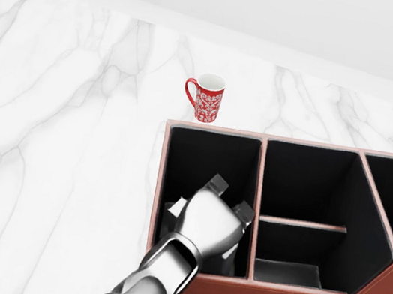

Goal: Pick up the book and place it in the left compartment of the caddy.

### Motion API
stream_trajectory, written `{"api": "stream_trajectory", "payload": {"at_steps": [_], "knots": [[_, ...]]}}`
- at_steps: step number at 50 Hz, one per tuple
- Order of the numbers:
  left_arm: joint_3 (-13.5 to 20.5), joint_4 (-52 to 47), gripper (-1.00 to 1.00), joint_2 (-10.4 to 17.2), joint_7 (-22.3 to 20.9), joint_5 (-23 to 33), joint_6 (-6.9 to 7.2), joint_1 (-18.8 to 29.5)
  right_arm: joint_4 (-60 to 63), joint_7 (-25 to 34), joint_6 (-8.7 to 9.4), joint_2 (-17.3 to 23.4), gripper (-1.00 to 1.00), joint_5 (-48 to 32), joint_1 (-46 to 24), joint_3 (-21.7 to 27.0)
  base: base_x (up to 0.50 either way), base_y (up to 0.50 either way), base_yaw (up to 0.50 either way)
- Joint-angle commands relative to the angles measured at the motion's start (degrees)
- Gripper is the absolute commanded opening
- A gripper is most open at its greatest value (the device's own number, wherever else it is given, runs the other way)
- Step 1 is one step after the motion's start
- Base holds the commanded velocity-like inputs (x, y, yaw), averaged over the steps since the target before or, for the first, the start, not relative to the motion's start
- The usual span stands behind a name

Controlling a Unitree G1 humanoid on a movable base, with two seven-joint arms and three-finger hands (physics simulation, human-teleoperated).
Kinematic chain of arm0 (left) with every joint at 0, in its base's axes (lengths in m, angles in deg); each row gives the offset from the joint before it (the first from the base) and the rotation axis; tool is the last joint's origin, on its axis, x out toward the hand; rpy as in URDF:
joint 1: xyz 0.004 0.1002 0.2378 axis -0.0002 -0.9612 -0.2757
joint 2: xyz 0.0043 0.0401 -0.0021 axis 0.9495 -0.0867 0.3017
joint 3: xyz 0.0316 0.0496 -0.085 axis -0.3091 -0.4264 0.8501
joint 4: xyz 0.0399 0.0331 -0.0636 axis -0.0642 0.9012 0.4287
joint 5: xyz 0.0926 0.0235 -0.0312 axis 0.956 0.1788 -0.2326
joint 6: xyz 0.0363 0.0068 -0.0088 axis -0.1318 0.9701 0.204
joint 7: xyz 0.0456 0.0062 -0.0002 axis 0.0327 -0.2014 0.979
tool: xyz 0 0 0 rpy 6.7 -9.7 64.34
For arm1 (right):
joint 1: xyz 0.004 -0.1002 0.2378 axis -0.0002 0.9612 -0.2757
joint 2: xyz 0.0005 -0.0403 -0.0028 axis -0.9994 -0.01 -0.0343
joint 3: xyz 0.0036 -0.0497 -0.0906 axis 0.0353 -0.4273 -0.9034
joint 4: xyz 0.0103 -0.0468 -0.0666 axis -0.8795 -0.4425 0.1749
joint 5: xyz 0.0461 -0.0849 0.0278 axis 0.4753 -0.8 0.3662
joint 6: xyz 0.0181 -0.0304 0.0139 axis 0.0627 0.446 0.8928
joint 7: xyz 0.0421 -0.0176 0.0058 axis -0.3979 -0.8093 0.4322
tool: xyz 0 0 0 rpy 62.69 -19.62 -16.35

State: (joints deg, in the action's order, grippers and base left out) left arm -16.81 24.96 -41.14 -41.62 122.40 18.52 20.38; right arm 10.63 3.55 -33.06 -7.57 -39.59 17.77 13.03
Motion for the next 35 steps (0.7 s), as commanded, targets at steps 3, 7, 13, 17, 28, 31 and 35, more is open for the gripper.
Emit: {"api": "stream_trajectory", "payload": {"at_steps": [3, 7, 13, 17, 28, 31, 35], "knots": [[-2.10, 9.38, 1.00, 0.40, 11.71, -12.29, -0.08, -4.80, 0.52, 0.02, 0.00, -0.09, 1.00, 0.23, 0.18, 0.32, 0.02, 0.00, -0.02], [-3.39, 2.97, 1.00, 0.75, 9.98, -11.50, -0.08, -9.06, 0.01, 0.04, 0.00, 0.00, 1.00, -0.15, 0.00, 0.26, 0.01, 0.00, -0.01], [-5.56, -11.16, 1.00, 2.85, 4.60, -8.98, -0.08, -17.41, -0.19, 0.05, 0.00, 0.05, 1.00, -0.14, 0.04, 0.11, 0.00, -0.01, 0.00], [-6.04, -17.36, 1.00, 3.93, 2.02, -7.96, -0.08, -20.61, -0.20, 0.10, 0.00, 0.00, 1.00, -0.20, 0.02, 0.05, 0.00, 0.00, 0.00], [-9.08, -53.66, 1.00, 9.62, -13.74, -2.61, -0.08, -34.28, 0.25, 0.18, 0.00, -0.15, 1.00, -0.27, 0.10, 0.31, 0.00, 0.00, 0.00], [-9.27, -58.65, 1.00, 10.22, -16.14, -1.77, -0.08, -35.65, 0.27, 0.31, 0.00, -0.23, 1.00, -0.28, 0.17, 0.32, 0.00, 0.00, 0.00], [-9.59, -64.37, 1.00, 10.75, -19.02, -0.73, -0.08, -37.16, 0.45, 0.21, 0.00, -0.24, 1.00, -0.28, 0.15, 0.36, 0.00, 0.00, 0.00]]}}
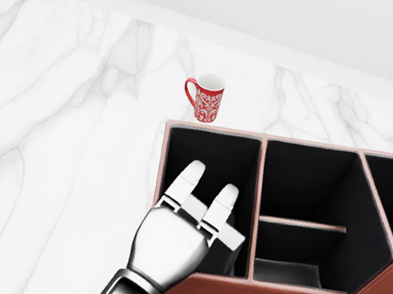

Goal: Pick up the book and place it in the left compartment of the caddy.

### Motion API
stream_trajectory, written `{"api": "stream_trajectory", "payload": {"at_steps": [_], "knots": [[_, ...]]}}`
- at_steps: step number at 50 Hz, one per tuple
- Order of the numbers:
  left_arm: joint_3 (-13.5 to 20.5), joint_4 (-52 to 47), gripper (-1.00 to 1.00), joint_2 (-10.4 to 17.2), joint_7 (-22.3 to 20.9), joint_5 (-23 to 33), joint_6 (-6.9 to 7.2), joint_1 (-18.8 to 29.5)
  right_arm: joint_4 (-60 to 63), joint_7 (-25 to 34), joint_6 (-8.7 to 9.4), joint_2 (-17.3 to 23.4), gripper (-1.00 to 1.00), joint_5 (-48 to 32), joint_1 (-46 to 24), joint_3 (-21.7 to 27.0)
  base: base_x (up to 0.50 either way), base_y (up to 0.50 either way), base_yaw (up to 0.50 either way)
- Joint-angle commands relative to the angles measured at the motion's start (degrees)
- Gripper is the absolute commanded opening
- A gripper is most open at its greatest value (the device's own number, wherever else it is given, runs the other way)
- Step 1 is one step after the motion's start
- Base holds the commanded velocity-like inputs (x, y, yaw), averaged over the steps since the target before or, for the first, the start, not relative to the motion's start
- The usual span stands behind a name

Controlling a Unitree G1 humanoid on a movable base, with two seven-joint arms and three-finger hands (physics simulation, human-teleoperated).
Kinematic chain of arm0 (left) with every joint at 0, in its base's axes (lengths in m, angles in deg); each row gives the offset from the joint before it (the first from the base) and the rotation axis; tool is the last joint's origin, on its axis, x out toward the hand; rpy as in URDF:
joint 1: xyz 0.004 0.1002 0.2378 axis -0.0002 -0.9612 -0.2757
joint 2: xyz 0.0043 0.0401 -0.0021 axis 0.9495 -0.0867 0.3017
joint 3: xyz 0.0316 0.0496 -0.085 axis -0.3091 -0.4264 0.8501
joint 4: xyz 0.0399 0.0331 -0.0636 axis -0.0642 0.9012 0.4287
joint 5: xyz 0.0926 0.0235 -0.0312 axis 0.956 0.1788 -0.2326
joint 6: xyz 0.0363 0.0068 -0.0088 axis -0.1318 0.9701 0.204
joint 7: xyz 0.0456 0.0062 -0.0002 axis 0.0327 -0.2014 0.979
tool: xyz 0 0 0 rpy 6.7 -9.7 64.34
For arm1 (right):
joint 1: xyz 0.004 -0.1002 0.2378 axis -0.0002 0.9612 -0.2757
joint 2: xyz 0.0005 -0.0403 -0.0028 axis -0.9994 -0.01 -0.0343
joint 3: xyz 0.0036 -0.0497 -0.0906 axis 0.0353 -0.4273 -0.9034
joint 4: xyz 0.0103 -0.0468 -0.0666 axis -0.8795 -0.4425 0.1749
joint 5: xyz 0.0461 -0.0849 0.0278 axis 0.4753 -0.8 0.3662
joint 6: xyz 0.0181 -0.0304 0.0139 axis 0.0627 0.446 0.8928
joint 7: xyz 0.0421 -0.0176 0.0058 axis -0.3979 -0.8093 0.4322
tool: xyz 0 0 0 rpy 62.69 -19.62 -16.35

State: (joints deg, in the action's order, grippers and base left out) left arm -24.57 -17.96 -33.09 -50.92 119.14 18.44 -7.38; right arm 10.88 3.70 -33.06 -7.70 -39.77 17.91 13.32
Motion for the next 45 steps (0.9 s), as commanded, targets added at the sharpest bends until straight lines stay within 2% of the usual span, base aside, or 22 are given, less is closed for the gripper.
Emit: {"api": "stream_trajectory", "payload": {"at_steps": [1, 3, 14, 20, 25, 26, 30, 31, 33, 34, 37, 38, 42, 43, 45], "knots": [[-1.96, -22.96, 1.00, 2.84, -10.35, 2.82, 0.00, -9.66, 0.15, 0.00, 0.00, -0.10, 1.00, -0.15, -0.04, 0.02, 0.00, 0.00, 0.00], [-2.21, -26.50, 1.00, 3.15, -12.24, 3.47, 0.00, -10.35, -0.15, 0.14, 0.00, -0.15, 1.00, -0.35, -0.14, -0.16, 0.00, 0.00, 0.00], [-2.51, -36.82, 1.00, 3.35, -16.81, 4.29, 0.00, -11.81, 0.16, 0.09, 0.00, -0.21, 1.00, -0.33, -0.04, 0.01, 0.00, 0.00, 0.00], [-0.44, -40.03, 1.00, 3.16, -13.66, 1.78, 0.00, -10.50, -0.40, 0.12, 0.00, -0.14, 1.00, -0.53, -0.13, -0.44, 0.00, 0.00, 0.00], [0.49, -42.09, 1.00, 2.79, -10.74, -2.89, 0.00, -10.43, -0.25, 0.06, 0.00, -0.16, 1.00, -0.46, -0.09, -0.38, 0.00, 0.00, 0.00], [1.16, -42.87, 1.00, 2.54, -9.25, -6.67, 0.00, -11.04, 0.04, 0.05, 0.00, -0.21, 1.00, -0.32, 0.07, -0.23, 0.00, 0.00, 0.00], [1.80, -43.87, 1.00, 2.72, -7.97, -10.35, 0.00, -11.05, 0.55, -0.09, 0.00, -0.19, 1.00, -0.11, 0.15, 0.14, 0.00, 0.00, 0.00], [3.10, -43.86, 1.00, 2.24, -4.93, -13.05, 0.00, -10.11, 0.28, 0.11, 0.00, -0.31, 1.00, -0.39, 0.01, -0.03, 0.00, 0.00, 0.00], [3.14, -43.83, 1.00, 2.30, -4.71, -13.28, 0.00, -10.02, 0.25, 0.13, 0.00, -0.31, 1.00, -0.41, 0.01, -0.05, 0.00, 0.00, 0.00], [3.49, -44.52, 1.00, 2.42, -3.08, -16.23, 0.00, -9.88, 0.23, 0.16, 0.00, -0.31, 1.00, -0.42, 0.01, -0.06, 0.00, 0.00, 0.00], [3.52, -44.56, 1.00, 2.47, -2.97, -16.46, 0.00, -9.87, 0.22, 0.16, 0.00, -0.31, 1.00, -0.42, 0.02, -0.06, 0.00, 0.00, 0.00], [3.98, -44.78, 1.00, 1.85, -1.12, -19.05, 0.00, -9.89, 0.12, 0.26, 0.00, -0.39, 1.00, -0.53, -0.04, -0.20, 0.00, 0.00, 0.00], [3.40, -44.58, 1.00, 2.07, -0.92, -19.57, 0.00, -10.18, 0.12, 0.26, 0.00, -0.39, 1.00, -0.51, 0.01, -0.29, 0.00, 0.00, 0.00], [2.45, -45.15, 1.00, 1.23, -1.59, -24.22, 0.00, -10.70, -0.02, 0.34, 0.00, -0.43, 1.00, -0.62, -0.06, -0.40, 0.00, 0.00, 0.00], [1.18, -46.58, 1.00, 0.42, -2.84, -26.50, 0.00, -10.76, -0.09, 0.30, 0.00, -0.36, 1.00, -0.63, -0.09, -0.47, 0.00, 0.00, 0.00]]}}
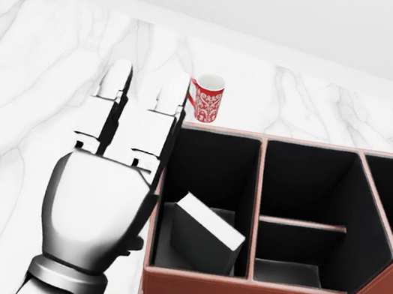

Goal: Pick up the book and place it in the left compartment of the caddy.

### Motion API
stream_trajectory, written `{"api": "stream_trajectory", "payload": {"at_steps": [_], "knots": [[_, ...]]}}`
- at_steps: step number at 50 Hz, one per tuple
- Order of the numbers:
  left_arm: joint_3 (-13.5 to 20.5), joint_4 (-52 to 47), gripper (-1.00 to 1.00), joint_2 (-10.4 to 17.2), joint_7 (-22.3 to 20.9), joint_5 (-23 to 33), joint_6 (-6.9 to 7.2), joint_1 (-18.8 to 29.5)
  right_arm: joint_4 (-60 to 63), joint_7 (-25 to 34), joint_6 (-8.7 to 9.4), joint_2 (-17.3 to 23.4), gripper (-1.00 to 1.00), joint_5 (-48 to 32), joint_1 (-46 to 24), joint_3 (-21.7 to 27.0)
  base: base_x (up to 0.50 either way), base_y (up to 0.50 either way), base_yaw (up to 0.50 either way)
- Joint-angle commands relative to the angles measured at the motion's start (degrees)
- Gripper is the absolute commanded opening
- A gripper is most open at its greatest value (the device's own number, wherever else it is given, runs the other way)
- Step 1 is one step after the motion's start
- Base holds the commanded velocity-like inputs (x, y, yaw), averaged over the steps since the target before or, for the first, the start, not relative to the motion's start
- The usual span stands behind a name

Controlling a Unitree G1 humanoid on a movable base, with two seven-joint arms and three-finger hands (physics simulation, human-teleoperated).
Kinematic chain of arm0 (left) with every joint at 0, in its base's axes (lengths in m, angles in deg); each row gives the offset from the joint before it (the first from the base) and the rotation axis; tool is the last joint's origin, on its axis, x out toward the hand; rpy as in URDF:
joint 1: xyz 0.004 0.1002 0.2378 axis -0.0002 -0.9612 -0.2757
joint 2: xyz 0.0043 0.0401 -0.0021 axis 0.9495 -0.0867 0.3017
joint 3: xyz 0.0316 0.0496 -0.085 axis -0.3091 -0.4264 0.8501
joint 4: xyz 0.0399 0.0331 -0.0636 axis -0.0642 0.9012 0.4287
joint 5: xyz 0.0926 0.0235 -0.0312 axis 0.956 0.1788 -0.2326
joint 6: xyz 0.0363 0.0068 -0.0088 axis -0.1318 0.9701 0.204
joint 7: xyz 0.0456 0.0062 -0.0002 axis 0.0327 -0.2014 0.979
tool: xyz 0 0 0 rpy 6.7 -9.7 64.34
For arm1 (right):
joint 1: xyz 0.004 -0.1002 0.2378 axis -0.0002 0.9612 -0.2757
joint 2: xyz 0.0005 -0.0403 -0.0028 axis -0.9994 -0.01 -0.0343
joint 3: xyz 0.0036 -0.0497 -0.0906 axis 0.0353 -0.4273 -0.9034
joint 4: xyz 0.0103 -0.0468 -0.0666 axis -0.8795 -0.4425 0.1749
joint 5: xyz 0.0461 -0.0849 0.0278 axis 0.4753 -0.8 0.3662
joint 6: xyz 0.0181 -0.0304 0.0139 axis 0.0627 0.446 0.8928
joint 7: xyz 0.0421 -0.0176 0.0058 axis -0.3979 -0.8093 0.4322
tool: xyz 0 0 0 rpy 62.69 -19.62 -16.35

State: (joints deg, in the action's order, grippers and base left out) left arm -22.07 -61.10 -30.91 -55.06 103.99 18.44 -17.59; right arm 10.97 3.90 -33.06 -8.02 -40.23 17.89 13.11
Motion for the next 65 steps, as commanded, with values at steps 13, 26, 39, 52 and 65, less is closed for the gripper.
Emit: {"api": "stream_trajectory", "payload": {"at_steps": [13, 26, 39, 52, 65], "knots": [[-4.61, -6.93, 1.00, -1.93, -1.03, -17.85, 0.00, -0.71, 0.52, 0.17, 0.00, -0.21, 1.00, -0.10, 0.01, -0.03, 0.00, 0.00, 0.00], [-10.01, -9.25, 1.00, -2.50, -2.06, -40.92, 0.00, -2.36, 0.80, 0.51, 0.00, -0.40, 1.00, -0.25, 0.04, 0.02, 0.00, 0.00, 0.00], [-9.08, -18.52, 1.00, -5.89, 1.17, -53.15, 0.00, 4.62, 0.51, 0.61, 0.00, -0.56, 1.00, -0.50, -0.01, -0.41, 0.00, 0.00, 0.00], [-5.92, -30.33, 1.00, -13.00, -0.65, -51.29, 0.00, 15.50, 0.33, 0.64, 0.00, -0.55, 1.00, -0.56, 0.02, -0.35, 0.00, 0.00, 0.00], [2.15, -28.68, 1.00, -14.79, -0.38, -51.94, 0.00, 27.49, 0.45, 0.69, 0.00, -0.56, 1.00, -0.26, 0.13, -0.34, 0.00, 0.00, 0.00]]}}
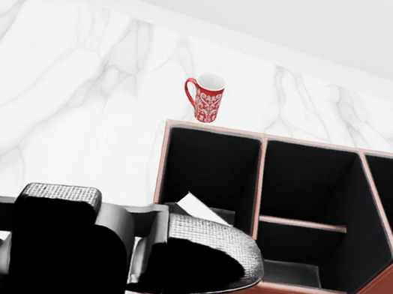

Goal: Pick up the book and place it in the left compartment of the caddy.

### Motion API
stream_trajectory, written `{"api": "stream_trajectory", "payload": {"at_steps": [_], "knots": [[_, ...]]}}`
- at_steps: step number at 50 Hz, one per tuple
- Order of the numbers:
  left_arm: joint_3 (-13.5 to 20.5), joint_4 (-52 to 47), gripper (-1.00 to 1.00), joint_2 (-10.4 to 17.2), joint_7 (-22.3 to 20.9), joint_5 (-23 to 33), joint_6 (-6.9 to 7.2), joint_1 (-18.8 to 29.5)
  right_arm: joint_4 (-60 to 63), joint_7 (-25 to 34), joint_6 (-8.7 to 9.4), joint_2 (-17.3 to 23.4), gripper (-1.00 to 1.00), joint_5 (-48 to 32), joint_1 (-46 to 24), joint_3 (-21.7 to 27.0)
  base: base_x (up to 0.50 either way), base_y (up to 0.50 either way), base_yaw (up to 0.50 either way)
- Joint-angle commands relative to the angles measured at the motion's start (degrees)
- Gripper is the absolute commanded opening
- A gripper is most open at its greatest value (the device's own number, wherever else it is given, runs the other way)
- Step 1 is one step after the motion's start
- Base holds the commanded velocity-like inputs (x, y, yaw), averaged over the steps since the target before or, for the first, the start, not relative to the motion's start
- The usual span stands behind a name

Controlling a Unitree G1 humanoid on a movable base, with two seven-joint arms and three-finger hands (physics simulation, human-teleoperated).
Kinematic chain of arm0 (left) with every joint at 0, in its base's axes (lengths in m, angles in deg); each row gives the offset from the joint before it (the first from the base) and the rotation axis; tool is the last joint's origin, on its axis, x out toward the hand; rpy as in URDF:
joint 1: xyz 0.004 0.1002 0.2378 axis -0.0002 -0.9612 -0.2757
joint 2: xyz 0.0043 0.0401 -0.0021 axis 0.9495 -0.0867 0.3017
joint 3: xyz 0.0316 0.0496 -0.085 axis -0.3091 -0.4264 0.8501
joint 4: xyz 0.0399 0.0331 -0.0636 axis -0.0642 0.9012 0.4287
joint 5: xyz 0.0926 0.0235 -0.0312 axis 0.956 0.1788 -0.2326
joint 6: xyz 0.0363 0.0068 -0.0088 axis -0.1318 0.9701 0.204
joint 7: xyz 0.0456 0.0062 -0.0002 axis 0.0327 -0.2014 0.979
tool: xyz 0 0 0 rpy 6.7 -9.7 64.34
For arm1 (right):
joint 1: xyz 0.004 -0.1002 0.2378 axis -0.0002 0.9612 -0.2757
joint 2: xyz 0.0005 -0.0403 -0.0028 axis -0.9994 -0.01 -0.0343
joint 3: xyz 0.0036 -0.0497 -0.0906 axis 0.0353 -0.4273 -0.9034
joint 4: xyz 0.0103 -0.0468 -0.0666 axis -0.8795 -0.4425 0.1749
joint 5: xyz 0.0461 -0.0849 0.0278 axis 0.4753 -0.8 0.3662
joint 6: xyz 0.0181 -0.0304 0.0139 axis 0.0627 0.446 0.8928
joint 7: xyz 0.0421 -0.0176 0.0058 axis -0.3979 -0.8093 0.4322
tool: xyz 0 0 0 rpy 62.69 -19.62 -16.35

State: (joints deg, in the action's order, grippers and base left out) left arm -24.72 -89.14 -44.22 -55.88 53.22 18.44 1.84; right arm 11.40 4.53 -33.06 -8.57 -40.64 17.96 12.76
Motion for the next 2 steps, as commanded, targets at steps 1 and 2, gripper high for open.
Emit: {"api": "stream_trajectory", "payload": {"at_steps": [1, 2], "knots": [[5.08, -0.51, 1.00, -1.36, 0.60, -1.21, 0.00, 8.73, 0.05, 0.06, 0.00, -0.02, 1.00, 0.16, 0.07, 0.02, 0.00, 0.00, 0.00], [5.69, -0.52, 1.00, -1.51, 0.47, -1.23, 0.00, 10.00, -0.24, 0.09, 0.00, 0.07, 1.00, 0.05, -0.09, -0.11, 0.00, 0.00, 0.00]]}}
